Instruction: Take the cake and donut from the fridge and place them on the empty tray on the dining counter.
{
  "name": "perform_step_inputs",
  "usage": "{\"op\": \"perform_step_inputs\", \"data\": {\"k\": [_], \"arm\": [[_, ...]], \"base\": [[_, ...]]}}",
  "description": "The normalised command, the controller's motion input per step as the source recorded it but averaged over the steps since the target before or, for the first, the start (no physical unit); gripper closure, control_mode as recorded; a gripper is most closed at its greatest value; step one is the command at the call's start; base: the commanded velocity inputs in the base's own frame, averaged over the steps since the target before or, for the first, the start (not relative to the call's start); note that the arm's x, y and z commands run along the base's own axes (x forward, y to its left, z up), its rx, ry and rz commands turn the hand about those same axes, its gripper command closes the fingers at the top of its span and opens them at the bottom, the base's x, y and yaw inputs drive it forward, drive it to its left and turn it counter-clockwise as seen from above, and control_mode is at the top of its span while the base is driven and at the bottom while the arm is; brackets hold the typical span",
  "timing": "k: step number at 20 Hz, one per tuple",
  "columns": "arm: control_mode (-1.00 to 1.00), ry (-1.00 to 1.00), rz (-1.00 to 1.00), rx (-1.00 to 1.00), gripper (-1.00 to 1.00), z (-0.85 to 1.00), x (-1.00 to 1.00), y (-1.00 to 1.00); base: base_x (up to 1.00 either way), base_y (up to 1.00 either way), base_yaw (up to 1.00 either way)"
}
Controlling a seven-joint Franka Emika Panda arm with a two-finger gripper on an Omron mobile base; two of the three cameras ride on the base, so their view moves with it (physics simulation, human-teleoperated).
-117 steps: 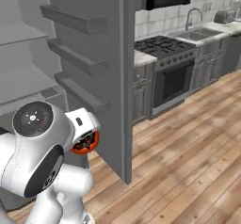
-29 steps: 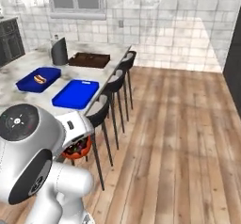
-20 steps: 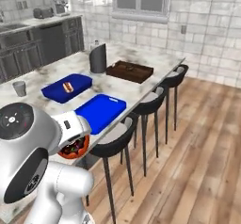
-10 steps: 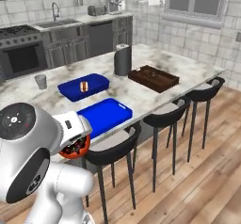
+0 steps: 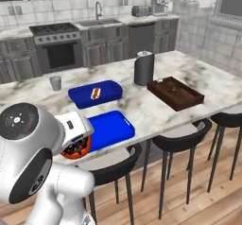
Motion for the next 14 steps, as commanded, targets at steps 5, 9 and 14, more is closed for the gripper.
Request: {"op": "perform_step_inputs", "data": {"k": [5,9,14], "arm": [[1.00,0.00,0.00,0.00,1.00,0.00,0.00,0.00],[1.00,0.00,0.00,0.00,1.00,0.00,0.00,0.00],[1.00,0.00,0.00,0.00,1.00,0.00,0.00,0.00]], "base": [[0.94,-0.17,0.38],[0.91,-0.03,0.30],[0.95,0.00,0.32]]}}
